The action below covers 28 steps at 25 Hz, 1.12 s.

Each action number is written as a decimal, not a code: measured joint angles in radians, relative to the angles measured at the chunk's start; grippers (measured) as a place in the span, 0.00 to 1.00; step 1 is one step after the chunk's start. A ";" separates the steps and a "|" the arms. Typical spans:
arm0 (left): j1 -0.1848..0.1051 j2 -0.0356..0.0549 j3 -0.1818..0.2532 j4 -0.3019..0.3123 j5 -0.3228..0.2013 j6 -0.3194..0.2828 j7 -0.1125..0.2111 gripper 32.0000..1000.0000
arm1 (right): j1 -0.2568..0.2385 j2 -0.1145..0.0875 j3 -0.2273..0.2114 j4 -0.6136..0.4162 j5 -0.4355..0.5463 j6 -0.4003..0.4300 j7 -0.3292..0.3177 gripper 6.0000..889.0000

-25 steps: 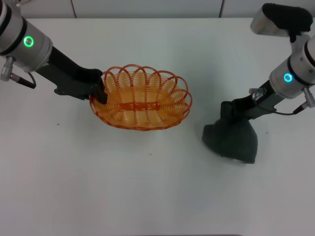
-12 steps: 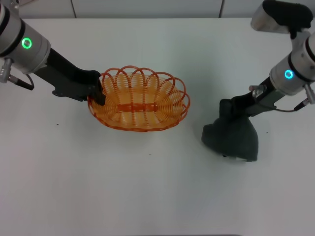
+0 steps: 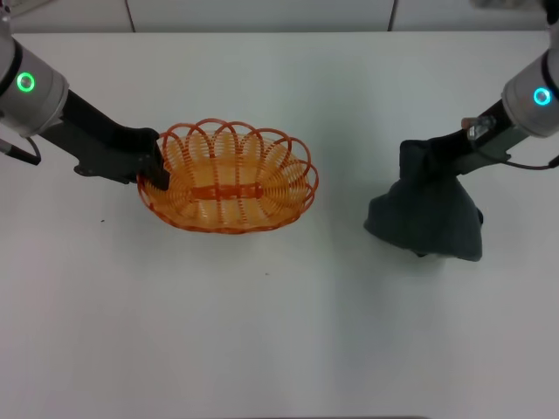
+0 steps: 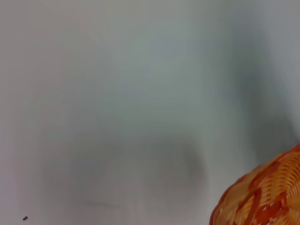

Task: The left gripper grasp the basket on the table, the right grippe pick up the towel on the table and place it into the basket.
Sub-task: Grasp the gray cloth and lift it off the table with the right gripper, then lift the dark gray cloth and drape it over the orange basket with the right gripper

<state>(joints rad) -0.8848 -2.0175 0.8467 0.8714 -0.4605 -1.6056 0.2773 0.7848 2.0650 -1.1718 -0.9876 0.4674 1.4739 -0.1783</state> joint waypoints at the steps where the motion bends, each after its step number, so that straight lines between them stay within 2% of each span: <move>1: 0.003 0.0017 0.000 -0.001 -0.001 0.001 0.000 0.06 | -0.007 0.003 -0.002 -0.039 0.003 0.019 0.006 0.17; 5: 0.011 0.0047 0.000 -0.002 -0.002 0.002 0.002 0.06 | -0.024 0.006 -0.027 -0.172 0.049 0.079 0.028 0.17; 10: 0.034 0.0106 -0.002 -0.004 -0.013 0.005 0.003 0.06 | -0.022 0.004 -0.053 -0.314 0.120 0.115 0.049 0.17; 14: 0.028 0.0109 -0.003 -0.004 -0.014 0.006 -0.002 0.06 | -0.017 0.003 -0.055 -0.393 0.184 0.128 0.049 0.17; 18: 0.013 0.0104 -0.003 -0.005 -0.014 0.006 -0.004 0.06 | -0.001 0.002 -0.060 -0.416 0.238 0.133 0.046 0.17; 22: -0.002 0.0042 -0.003 -0.005 -0.014 0.006 -0.005 0.06 | 0.015 0.002 -0.077 -0.418 0.273 0.130 0.044 0.17; 28: -0.009 0.0018 -0.003 -0.006 -0.019 0.005 -0.006 0.06 | 0.041 0.001 -0.143 -0.381 0.331 0.077 0.040 0.17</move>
<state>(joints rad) -0.8941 -2.0157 0.8437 0.8650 -0.4798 -1.6004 0.2712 0.8254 2.0664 -1.3153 -1.3684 0.7985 1.5512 -0.1387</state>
